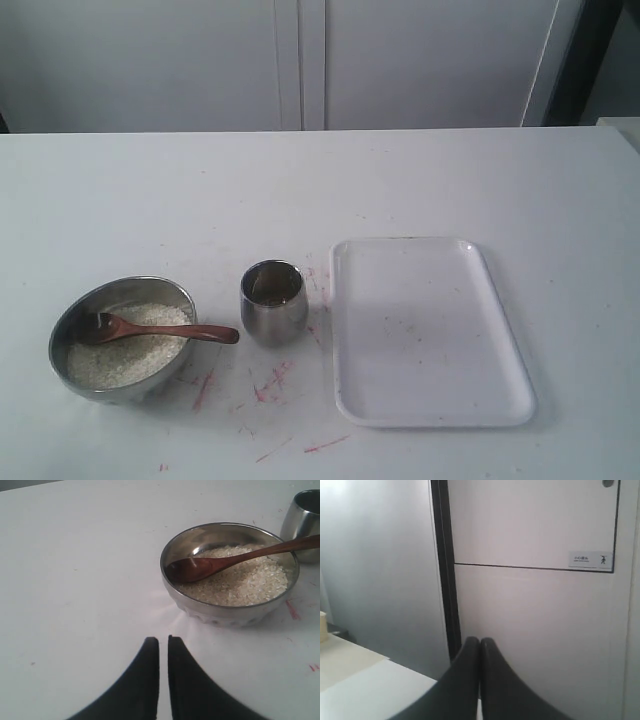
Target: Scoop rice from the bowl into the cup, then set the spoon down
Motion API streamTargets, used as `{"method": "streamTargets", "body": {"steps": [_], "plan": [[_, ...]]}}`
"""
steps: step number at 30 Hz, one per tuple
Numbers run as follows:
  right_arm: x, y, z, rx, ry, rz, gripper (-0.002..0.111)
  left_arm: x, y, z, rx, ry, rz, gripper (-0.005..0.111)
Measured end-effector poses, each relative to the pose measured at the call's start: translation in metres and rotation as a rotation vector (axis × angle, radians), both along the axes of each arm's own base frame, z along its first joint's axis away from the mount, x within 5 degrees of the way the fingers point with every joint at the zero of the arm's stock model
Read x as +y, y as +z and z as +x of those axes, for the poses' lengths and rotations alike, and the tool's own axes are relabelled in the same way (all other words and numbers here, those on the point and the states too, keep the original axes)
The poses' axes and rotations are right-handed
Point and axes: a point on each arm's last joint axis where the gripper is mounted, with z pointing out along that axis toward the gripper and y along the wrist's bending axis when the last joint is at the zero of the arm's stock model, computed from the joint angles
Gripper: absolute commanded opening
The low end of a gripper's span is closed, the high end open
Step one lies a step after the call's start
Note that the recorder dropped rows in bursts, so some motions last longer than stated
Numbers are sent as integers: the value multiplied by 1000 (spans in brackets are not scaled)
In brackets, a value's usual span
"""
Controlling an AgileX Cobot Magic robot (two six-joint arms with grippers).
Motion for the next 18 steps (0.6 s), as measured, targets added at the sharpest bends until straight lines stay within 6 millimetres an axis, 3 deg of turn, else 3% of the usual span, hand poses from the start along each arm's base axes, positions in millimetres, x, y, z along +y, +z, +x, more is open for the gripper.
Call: {"method": "streamTargets", "body": {"steps": [13, 18], "plan": [[-21, 36, -44, -23, 221, 185, 0, 0, 0, 0, 0, 0, 0, 14], [-32, 47, -55, -170, 177, 41, 0, 0, 0, 0, 0, 0, 0, 14]]}}
